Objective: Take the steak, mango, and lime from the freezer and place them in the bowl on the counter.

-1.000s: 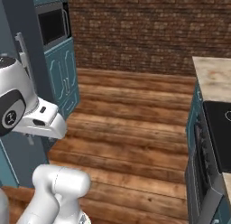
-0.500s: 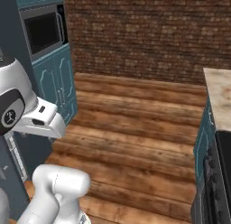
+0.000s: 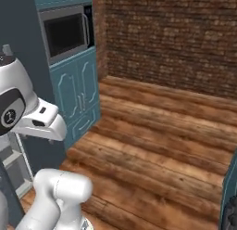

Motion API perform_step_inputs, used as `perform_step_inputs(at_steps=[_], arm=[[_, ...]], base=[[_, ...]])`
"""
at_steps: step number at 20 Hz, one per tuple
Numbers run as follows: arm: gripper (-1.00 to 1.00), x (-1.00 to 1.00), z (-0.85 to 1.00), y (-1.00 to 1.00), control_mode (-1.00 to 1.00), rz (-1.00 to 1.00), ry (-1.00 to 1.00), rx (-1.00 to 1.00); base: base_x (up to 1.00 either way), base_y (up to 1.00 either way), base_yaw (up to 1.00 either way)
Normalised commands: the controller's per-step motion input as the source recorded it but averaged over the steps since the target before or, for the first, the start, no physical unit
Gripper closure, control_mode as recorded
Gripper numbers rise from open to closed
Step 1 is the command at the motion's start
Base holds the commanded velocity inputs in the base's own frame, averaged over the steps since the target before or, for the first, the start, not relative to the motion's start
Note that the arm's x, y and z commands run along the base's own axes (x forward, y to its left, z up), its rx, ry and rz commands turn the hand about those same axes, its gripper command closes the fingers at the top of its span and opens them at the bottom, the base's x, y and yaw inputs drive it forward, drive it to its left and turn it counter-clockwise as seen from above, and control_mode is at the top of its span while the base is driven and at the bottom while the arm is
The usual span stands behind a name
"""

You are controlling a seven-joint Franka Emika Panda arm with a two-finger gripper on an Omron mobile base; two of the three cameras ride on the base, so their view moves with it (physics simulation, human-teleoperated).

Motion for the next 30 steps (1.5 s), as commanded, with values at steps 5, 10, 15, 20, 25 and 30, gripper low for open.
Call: perform_step_inputs(at_steps=[5, 10, 15, 20, 25, 30], arm=[[-1.0, 0.0, 0.0, 0.0, 1.0, 0.0, 0.0, 0.0], [-1.0, 0.0, 0.0, 0.0, 1.0, 0.0, 0.0, 0.0], [-1.0, 0.0, 0.0, 0.0, 1.0, 0.0, 0.0, 0.0], [-1.0, 0.0, 0.0, 0.0, 1.0, 0.0, 0.0, 0.0], [-1.0, 0.0, 0.0, 0.0, 1.0, 0.0, 0.0, 0.0], [-1.0, 0.0, 0.0, 0.0, 1.0, 0.0, 0.0, 0.0]], base=[[0.04, -0.48, 0.77], [0.01, -0.51, 0.78], [0.15, -0.59, 0.71], [0.39, -0.76, 0.51], [0.34, -0.86, 0.23], [0.39, -0.39, 0.4]])
